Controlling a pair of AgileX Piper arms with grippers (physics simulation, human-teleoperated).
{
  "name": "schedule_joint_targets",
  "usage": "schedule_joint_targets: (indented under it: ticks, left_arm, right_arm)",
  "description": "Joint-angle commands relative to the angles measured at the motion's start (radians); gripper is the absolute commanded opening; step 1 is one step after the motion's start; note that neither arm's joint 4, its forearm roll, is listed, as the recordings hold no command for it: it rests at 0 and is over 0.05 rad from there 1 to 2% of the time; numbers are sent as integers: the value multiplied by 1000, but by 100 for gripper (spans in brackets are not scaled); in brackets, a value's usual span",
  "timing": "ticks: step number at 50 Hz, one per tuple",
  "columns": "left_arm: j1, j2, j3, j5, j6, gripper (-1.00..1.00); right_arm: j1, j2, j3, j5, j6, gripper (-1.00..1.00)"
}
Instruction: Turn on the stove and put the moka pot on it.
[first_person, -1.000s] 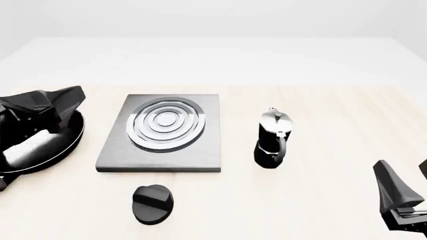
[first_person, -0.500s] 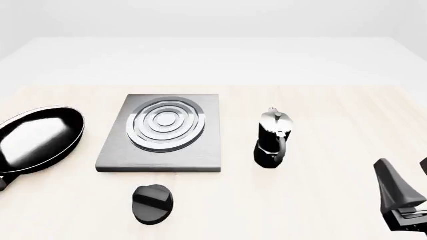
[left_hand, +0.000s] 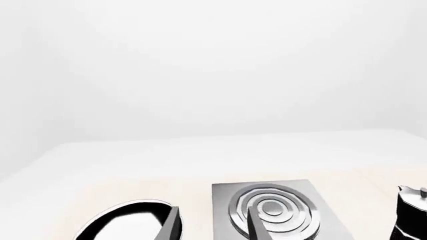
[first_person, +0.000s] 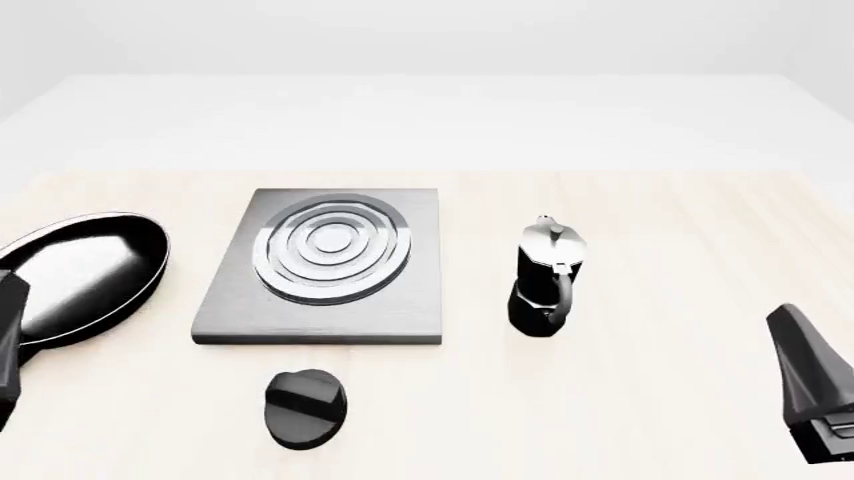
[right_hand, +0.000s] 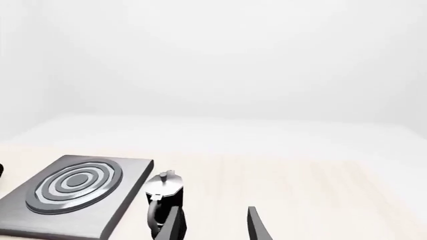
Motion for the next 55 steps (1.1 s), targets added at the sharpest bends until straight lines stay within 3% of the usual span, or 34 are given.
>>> schedule_joint_targets:
  ticks: [1,4,10,12,15,23,34,55]
  left_arm:
    - [45,-12,137,-83,-1,100]
    - [44,-12,165,-105,30,100]
    - [41,-12,177,-99,22,100]
    - [42,-12,177,-96,20,100]
    - [40,-12,177,-97,21,100]
    - [39,-12,177,-99,24,100]
    - [38,-12,177,-91,31,100]
    - [36,-12,177,-82,36,100]
  right_arm:
    - [45,-5,-68,38,-22,100]
    - [58,-5,-78,46,-30,100]
    - [76,6,-100,78,-41,100]
    - [82,38,-104,70,-32,100]
    - [86,93,-109,40,-64,100]
    - [49,357,-154,-71,-27,100]
    - [53,595,-190,-171,30,100]
    - [110,691,-208,-201,60,100]
